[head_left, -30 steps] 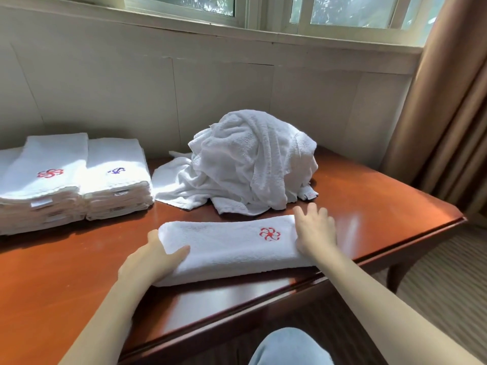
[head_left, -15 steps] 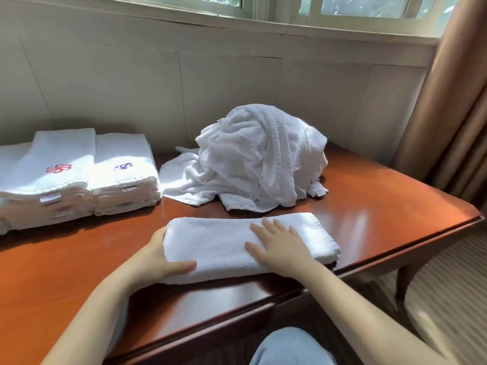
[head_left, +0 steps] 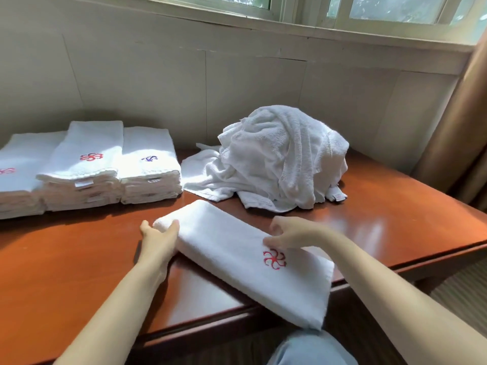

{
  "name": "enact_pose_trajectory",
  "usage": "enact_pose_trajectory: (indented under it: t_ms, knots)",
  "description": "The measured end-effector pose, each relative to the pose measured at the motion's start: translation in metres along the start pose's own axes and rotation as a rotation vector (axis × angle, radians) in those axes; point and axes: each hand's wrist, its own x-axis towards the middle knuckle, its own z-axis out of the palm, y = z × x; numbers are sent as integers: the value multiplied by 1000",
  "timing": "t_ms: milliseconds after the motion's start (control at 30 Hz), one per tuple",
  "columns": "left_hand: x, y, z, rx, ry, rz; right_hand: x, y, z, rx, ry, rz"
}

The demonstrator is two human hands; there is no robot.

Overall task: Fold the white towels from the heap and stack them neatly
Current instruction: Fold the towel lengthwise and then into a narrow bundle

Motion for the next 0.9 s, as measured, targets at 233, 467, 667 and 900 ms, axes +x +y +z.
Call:
enact_pose_trajectory:
  t_ms: [233,467,667,900]
  knots:
    - [-33,-11,25,215,-253,163,34,-36,1,819,-313,-198]
    - [-9,42,-25,54,-401,302,48,-61,2,1325,-527,-428]
    - [10,115,-103,67,-433,422,56,-151,-46,1201,-387,-649]
    - [81,233,-218,63,-179,534,111,-325,-92,1229,-397,-901]
